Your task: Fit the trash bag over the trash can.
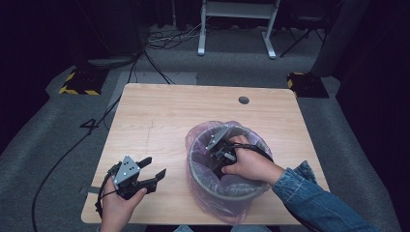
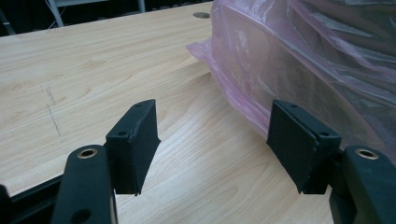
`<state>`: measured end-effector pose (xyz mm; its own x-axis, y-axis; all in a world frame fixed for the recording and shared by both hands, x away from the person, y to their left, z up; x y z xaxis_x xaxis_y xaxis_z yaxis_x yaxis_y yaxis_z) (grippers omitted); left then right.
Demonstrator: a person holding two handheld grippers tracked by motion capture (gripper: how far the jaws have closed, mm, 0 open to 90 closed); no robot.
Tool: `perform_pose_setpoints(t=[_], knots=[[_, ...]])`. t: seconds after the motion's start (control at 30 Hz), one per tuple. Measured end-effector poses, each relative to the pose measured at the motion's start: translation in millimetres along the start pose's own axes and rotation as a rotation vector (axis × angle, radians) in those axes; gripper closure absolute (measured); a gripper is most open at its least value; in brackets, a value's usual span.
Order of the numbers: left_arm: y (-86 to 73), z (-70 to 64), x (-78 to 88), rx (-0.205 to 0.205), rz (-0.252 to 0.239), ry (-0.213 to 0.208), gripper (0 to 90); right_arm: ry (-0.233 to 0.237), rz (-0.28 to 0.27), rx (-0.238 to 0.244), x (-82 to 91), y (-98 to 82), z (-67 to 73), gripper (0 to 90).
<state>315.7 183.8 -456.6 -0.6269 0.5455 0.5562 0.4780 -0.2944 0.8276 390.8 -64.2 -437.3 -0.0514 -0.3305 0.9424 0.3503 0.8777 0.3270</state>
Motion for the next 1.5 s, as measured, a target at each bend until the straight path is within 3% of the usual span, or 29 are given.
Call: perform_pose_setpoints(t=[0.23,0.4,0.7,1.0,1.5], knots=[[0.8,-2.1,-1.9,-0.006,0.006,-0.006,33.7,-0.001,-0.140,-0.012,44.6,5.1,1.1,21.3],[0.8,-1.7,-2.6,-0.003,0.003,-0.007,33.7,-0.010,-0.259,0.007,76.0,9.8,8.7,21.6],[0.4,-1.6,-2.4,-0.003,0.005,-0.008,33.7,-0.044,-0.392,0.042,120.8,7.4,19.0,21.7],[0.1,-0.3,-1.9,0.000,0.007,-0.001,33.6,-0.097,-0.440,-0.003,149.6,-18.9,4.0,21.6],[2.2,4.6,-5.6,-0.018,0.028,0.022,33.3,-0.201,-0.451,-0.146,172.3,-93.6,-34.0,18.6]])
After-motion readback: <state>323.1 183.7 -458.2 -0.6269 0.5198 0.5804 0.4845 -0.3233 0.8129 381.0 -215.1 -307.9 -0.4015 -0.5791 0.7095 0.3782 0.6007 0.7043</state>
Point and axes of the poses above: each handheld gripper's, and its own axes: x roughly backward along the jaws, y roughly out of its top, z roughly to its left, the point moved 5 cm from there along -x, roughly forward along the jaws, and after that the axes turned 9 degrees about z, right-handed, at the moved point
